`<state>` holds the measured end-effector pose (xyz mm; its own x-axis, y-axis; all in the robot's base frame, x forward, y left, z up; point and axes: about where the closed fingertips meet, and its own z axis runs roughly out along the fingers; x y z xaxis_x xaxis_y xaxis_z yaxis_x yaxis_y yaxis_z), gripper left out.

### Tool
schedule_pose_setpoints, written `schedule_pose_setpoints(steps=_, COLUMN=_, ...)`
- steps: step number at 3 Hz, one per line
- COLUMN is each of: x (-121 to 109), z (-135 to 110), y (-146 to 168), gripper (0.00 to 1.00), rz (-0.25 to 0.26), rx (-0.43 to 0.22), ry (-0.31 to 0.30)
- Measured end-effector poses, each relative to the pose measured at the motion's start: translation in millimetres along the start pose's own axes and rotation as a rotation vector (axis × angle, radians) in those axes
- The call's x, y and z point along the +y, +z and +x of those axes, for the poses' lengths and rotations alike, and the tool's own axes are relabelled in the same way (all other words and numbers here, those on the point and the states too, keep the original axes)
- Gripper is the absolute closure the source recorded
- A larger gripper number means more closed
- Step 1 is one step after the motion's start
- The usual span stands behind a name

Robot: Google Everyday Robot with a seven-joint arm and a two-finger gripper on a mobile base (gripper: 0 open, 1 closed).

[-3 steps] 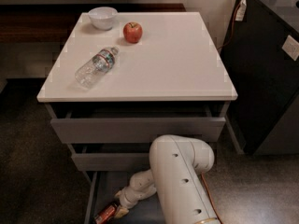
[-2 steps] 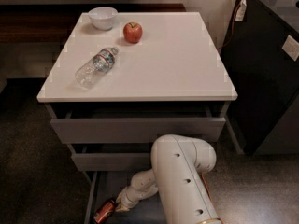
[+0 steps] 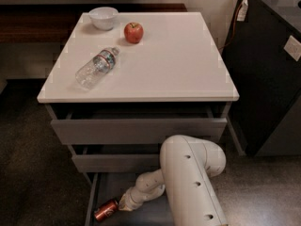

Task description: Pick coke can from bottom drawer and place on counter

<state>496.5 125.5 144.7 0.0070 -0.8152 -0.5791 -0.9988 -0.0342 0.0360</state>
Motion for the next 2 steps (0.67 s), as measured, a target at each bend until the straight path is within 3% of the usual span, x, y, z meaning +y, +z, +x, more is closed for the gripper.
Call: schedule_pose_setpoints(steps=2, x=3.0, z=0.3, y=0.7, gripper=0.56, rz=-0.003, rx=-0.002, ry=0.002)
